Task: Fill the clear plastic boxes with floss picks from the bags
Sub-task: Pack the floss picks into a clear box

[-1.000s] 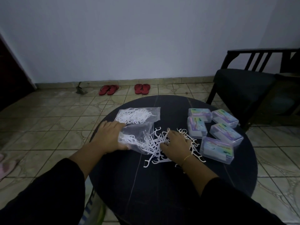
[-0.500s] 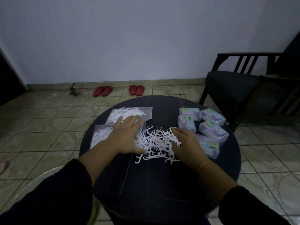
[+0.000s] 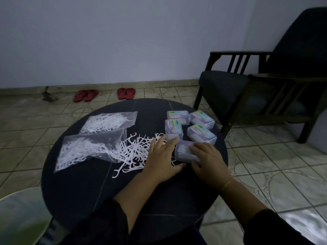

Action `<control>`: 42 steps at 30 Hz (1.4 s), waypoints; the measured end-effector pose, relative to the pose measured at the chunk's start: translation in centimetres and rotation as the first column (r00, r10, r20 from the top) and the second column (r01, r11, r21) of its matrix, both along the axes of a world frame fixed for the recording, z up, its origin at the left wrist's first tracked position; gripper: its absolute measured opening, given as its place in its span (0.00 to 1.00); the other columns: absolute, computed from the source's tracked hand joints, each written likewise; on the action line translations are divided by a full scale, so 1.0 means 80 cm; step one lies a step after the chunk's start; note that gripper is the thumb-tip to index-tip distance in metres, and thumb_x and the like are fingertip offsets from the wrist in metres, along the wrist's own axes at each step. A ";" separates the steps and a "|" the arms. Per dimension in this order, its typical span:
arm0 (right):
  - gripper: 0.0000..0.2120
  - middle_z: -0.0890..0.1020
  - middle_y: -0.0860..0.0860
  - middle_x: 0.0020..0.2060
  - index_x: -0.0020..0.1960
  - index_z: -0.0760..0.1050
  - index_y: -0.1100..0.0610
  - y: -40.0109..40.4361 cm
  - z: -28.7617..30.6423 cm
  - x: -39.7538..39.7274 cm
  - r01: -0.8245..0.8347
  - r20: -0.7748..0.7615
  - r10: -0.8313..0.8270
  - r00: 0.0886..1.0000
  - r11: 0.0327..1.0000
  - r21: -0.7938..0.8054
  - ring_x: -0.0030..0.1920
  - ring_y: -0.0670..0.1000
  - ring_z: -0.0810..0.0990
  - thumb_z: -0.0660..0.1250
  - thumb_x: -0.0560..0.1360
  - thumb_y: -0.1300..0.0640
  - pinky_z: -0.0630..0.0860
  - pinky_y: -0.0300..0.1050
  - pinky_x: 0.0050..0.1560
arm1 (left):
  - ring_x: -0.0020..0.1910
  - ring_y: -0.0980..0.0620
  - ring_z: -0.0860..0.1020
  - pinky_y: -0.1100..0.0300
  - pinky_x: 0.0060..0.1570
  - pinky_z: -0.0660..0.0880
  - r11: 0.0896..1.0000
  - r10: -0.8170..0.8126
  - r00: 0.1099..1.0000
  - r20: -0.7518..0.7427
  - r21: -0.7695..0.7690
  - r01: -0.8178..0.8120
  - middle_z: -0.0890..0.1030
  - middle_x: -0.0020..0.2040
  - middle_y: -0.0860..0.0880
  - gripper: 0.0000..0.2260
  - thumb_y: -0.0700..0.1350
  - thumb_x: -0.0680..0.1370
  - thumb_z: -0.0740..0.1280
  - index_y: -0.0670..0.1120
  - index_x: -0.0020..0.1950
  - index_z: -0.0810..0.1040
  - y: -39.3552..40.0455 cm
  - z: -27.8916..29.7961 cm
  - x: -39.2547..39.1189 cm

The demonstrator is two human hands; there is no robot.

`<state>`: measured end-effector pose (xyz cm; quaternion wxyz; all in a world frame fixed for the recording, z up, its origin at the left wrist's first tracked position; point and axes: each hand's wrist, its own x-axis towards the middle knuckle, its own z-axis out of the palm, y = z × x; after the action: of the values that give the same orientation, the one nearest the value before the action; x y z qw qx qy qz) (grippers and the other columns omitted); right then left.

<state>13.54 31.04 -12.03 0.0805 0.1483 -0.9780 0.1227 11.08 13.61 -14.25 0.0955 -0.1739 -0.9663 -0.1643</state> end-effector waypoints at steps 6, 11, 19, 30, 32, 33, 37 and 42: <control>0.20 0.81 0.53 0.54 0.56 0.79 0.56 0.000 -0.007 -0.008 -0.034 -0.079 0.043 0.996 0.993 0.112 0.55 0.55 0.80 0.75 0.65 0.52 0.76 0.52 0.54 | 0.77 0.54 0.47 0.53 0.71 0.31 0.998 0.055 0.998 -0.042 0.001 -0.055 0.60 0.77 0.50 0.38 0.67 0.74 0.61 0.51 0.78 0.51 0.007 -0.003 -0.001; 0.18 0.83 0.55 0.47 0.49 0.81 0.58 -0.011 -0.004 -0.006 -0.030 -0.090 0.048 0.995 0.981 0.193 0.48 0.54 0.83 0.77 0.62 0.51 0.79 0.50 0.47 | 0.76 0.55 0.51 0.52 0.71 0.35 0.996 0.069 0.994 -0.090 0.060 -0.064 0.68 0.72 0.52 0.39 0.66 0.73 0.63 0.49 0.77 0.55 0.003 -0.007 0.003; 0.18 0.73 0.53 0.66 0.64 0.73 0.57 -0.013 0.012 0.002 -0.104 -0.017 0.107 0.994 0.985 0.135 0.68 0.52 0.69 0.64 0.76 0.52 0.63 0.45 0.69 | 0.74 0.57 0.51 0.53 0.71 0.34 0.996 0.042 0.995 -0.090 0.086 -0.034 0.67 0.72 0.56 0.44 0.72 0.67 0.54 0.49 0.77 0.54 0.000 -0.011 0.004; 0.17 0.71 0.47 0.61 0.63 0.72 0.46 -0.025 0.015 0.000 0.089 0.075 -0.088 0.993 0.996 -0.007 0.62 0.48 0.66 0.55 0.78 0.44 0.65 0.44 0.60 | 0.67 0.60 0.62 0.50 0.72 0.39 0.979 -0.027 0.995 -0.095 0.198 0.046 0.75 0.52 0.59 0.45 0.71 0.64 0.61 0.51 0.75 0.56 -0.008 -0.002 0.019; 0.20 0.72 0.47 0.60 0.61 0.73 0.47 -0.031 0.012 -0.005 0.071 0.096 -0.071 0.993 0.997 0.004 0.61 0.48 0.67 0.54 0.75 0.39 0.67 0.44 0.59 | 0.65 0.61 0.64 0.51 0.72 0.40 0.973 -0.056 0.991 -0.123 0.217 0.082 0.77 0.48 0.60 0.43 0.69 0.65 0.62 0.50 0.75 0.58 -0.010 -0.003 0.023; 0.21 0.72 0.47 0.59 0.60 0.73 0.48 -0.033 0.011 -0.007 0.076 0.108 -0.073 0.991 0.997 -0.028 0.61 0.48 0.68 0.57 0.74 0.38 0.67 0.44 0.59 | 0.65 0.61 0.65 0.51 0.72 0.40 0.969 -0.067 0.988 -0.137 0.225 0.097 0.77 0.48 0.60 0.42 0.68 0.65 0.63 0.50 0.75 0.58 -0.011 -0.005 0.025; 0.19 0.73 0.45 0.57 0.57 0.72 0.49 -0.039 0.012 -0.006 0.070 0.105 -0.058 0.993 0.991 -0.118 0.58 0.44 0.69 0.66 0.72 0.39 0.66 0.40 0.58 | 0.67 0.58 0.67 0.53 0.72 0.38 0.974 -0.071 0.984 -0.161 0.202 0.103 0.80 0.47 0.59 0.38 0.63 0.68 0.62 0.50 0.75 0.59 -0.015 -0.012 0.026; 0.18 0.71 0.41 0.63 0.64 0.68 0.42 -0.035 0.021 -0.003 0.003 0.126 0.002 0.992 0.999 -0.036 0.70 0.47 0.59 0.62 0.75 0.45 0.57 0.52 0.65 | 0.66 0.58 0.67 0.54 0.71 0.38 0.987 -0.055 0.983 -0.173 0.142 0.080 0.77 0.58 0.56 0.36 0.64 0.69 0.60 0.51 0.74 0.62 -0.015 -0.010 0.028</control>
<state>13.33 28.22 -10.32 0.0212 0.1387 -0.9788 0.1492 13.33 12.38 -15.04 0.1837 -0.2123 -0.9334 -0.2234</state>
